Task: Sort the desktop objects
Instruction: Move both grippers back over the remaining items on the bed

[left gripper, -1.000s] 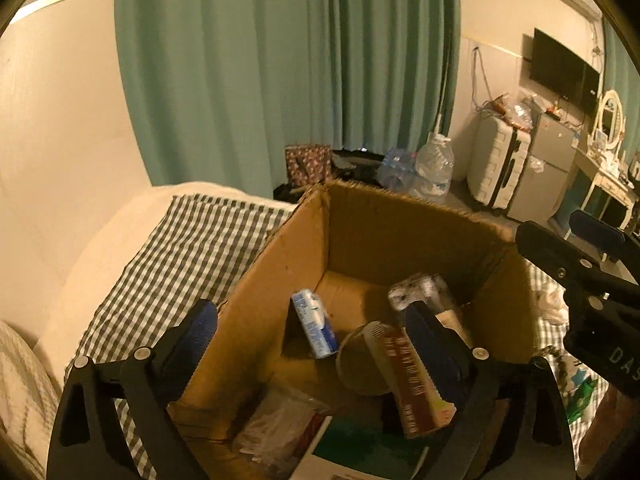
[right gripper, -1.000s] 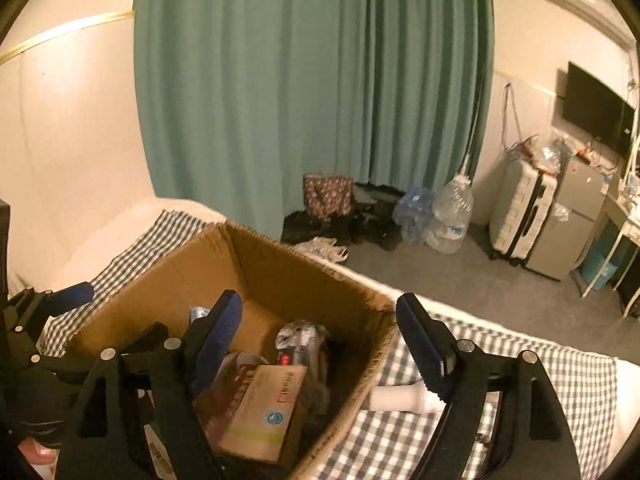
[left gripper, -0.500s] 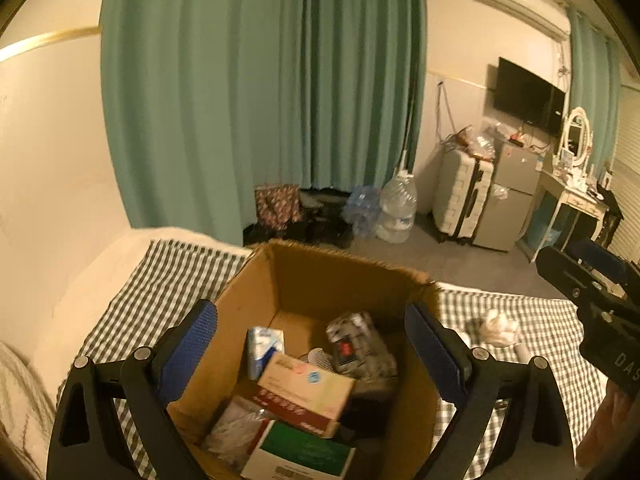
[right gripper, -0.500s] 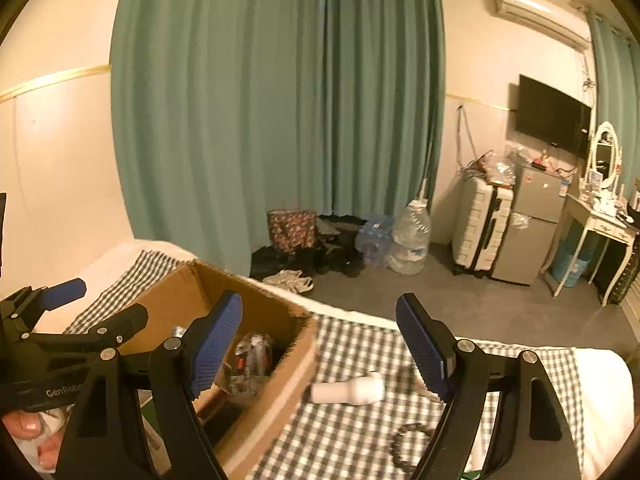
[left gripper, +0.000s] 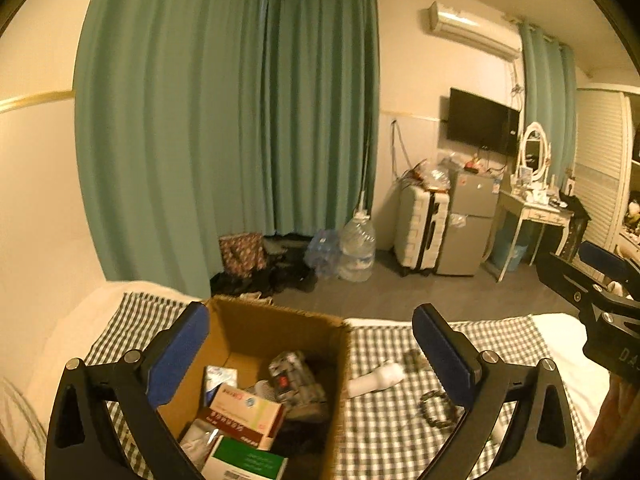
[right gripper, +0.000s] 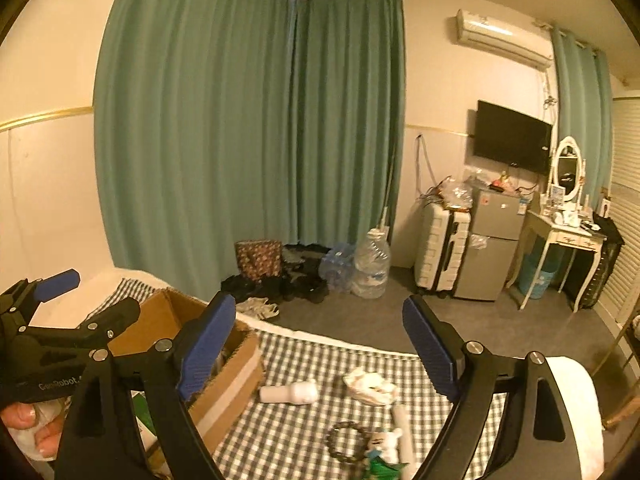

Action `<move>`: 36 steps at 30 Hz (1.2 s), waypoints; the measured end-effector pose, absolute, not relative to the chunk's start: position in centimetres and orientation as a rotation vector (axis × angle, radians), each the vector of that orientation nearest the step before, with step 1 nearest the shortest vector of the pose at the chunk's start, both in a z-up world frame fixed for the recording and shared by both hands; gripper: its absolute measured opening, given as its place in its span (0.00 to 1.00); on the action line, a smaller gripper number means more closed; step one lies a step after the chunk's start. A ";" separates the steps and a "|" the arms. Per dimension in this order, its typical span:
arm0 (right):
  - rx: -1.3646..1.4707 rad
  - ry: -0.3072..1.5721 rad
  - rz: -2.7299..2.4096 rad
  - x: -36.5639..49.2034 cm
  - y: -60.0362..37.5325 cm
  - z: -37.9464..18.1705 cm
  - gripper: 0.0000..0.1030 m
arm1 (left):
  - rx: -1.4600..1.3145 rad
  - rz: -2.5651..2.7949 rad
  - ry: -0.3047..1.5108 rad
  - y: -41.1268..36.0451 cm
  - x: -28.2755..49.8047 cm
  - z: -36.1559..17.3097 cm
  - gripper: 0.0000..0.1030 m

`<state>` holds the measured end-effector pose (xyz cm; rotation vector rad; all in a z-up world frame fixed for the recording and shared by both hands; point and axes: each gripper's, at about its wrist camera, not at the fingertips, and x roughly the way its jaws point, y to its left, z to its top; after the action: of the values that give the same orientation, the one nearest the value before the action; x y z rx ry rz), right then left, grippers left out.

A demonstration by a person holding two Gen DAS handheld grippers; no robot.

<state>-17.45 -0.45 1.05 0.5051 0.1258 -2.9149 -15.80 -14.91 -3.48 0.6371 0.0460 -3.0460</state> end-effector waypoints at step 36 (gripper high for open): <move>0.499 -0.031 -3.104 -12.0 15.0 0.2 1.00 | 0.615 -3.124 -0.107 -5.0 -16.0 -5.3 1.00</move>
<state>-11.97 14.98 0.20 0.4994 -0.0308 -3.1044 -16.03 -4.97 -5.33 0.6146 -0.1067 -3.1238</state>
